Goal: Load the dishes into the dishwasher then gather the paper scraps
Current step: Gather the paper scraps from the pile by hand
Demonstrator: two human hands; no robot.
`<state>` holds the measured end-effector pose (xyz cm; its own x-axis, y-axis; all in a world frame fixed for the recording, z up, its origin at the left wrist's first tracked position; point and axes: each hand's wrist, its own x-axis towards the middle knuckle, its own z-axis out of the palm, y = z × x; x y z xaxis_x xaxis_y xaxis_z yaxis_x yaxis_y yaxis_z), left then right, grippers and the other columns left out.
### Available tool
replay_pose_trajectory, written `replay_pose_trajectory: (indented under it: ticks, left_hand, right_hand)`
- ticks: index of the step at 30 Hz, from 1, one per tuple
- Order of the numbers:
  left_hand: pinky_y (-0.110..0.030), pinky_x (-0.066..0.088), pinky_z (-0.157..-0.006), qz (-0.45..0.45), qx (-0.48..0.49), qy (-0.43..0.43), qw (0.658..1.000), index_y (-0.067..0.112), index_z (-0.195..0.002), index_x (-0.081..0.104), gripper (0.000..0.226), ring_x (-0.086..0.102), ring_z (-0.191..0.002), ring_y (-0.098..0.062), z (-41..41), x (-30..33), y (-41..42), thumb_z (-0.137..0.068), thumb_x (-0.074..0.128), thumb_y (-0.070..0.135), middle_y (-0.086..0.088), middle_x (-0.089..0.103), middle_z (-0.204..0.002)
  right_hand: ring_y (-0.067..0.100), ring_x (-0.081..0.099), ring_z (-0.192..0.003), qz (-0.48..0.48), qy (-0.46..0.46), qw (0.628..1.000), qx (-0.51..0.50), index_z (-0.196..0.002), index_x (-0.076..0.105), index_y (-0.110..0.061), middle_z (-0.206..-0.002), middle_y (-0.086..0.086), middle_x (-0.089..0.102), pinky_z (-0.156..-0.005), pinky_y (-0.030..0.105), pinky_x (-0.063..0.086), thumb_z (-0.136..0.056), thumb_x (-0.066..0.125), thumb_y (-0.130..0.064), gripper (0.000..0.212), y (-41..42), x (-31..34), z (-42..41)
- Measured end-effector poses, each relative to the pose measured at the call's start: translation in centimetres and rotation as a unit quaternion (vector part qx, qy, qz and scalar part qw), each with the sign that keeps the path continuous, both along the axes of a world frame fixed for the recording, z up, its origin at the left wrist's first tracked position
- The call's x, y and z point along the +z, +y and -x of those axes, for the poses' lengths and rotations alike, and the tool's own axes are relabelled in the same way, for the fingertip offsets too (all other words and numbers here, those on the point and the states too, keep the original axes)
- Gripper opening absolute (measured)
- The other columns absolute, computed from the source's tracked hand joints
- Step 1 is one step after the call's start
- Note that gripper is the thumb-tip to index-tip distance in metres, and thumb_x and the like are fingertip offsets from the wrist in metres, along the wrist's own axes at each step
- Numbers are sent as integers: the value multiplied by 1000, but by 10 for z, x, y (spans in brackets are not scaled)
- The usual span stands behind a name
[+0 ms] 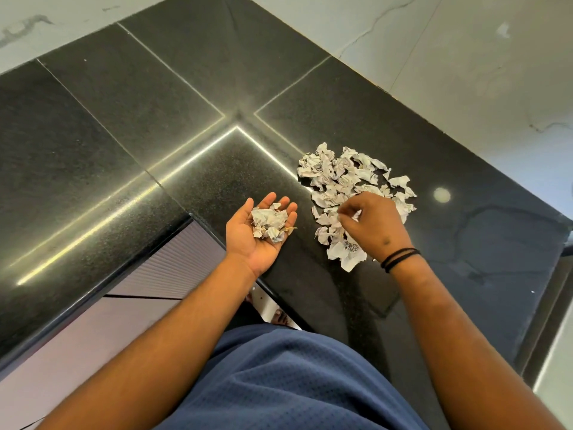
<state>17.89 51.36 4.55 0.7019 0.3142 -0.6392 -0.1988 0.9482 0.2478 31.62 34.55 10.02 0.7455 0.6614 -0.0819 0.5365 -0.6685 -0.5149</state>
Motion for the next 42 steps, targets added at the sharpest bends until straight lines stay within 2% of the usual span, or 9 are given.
replay_pose_trajectory:
  ticks: [5,10,15,20,24,28,34,38,42]
  left_hand:
    - [-45,57,-90,-3,-42,7,999,2,-115,65,42,70,-101,-40,-5,4,-14,-104,44,37,-24,70,-113]
    - [-46,56,-90,-1,-71,21,997,2,-114,65,41,70,-99,-40,-7,7,-28,-103,45,36,-23,71,-109]
    - [-44,59,-88,-6,-72,27,997,3,-116,65,41,69,-101,-39,-7,7,-28,-103,45,36,-23,71,-111]
    - [-46,53,-94,-20,-69,5,997,4,-119,63,41,71,-97,-39,-12,7,-23,-103,44,37,-24,69,-115]
    - [-54,37,-115,-21,-86,-29,996,9,-127,62,44,63,-119,-40,-16,9,-17,-102,45,42,-23,65,-131]
    - [-52,52,-100,-20,-58,-50,997,8,-118,65,39,67,-109,-41,-16,13,-5,-102,46,38,-23,66,-123]
    - [-52,57,-90,-28,-20,-25,999,5,-124,63,41,72,-99,-41,-13,8,1,-104,44,36,-23,70,-118]
    - [-49,59,-91,-26,-11,-3,1000,5,-123,63,41,72,-101,-41,-15,9,-2,-104,44,36,-24,70,-118]
    - [-48,53,-94,-31,7,13,999,4,-123,63,42,68,-108,-40,-17,10,-2,-105,44,36,-23,70,-118]
  right_hand:
    - [15,57,-92,131,39,988,73,-106,71,-28,-96,-6,60,-81,39,53,-75,79,-25,32,-16,-5,12]
    - [20,58,-104,172,-22,982,73,-102,72,-28,-103,-3,61,-80,37,53,-89,68,-24,14,-7,-18,26]
    - [17,60,-95,72,-5,997,-6,-95,75,-22,-99,-2,66,-83,35,52,-88,73,-24,7,-4,-5,17]
    - [-7,55,-60,-145,92,983,-62,-83,76,-20,-77,-9,68,-59,9,40,-79,84,-20,9,12,24,17]
    - [-8,58,-60,-174,171,970,-2,-100,77,-18,-83,-5,73,-60,9,44,-80,84,-24,22,36,30,29]
    - [-6,58,-63,-179,96,977,-67,-101,77,-20,-88,-11,70,-64,7,43,-87,72,-14,16,35,20,17]
    - [24,50,-112,151,-27,979,134,-120,69,-31,-117,-1,58,-85,37,50,-91,67,-25,30,22,-15,23]
    - [26,53,-107,119,-63,984,115,-111,73,-25,-108,1,60,-74,33,45,-98,58,-29,20,22,-30,30]
    - [20,58,-97,-19,-23,999,12,-107,76,-21,-99,1,64,-82,36,49,-93,69,-28,18,24,-17,29]
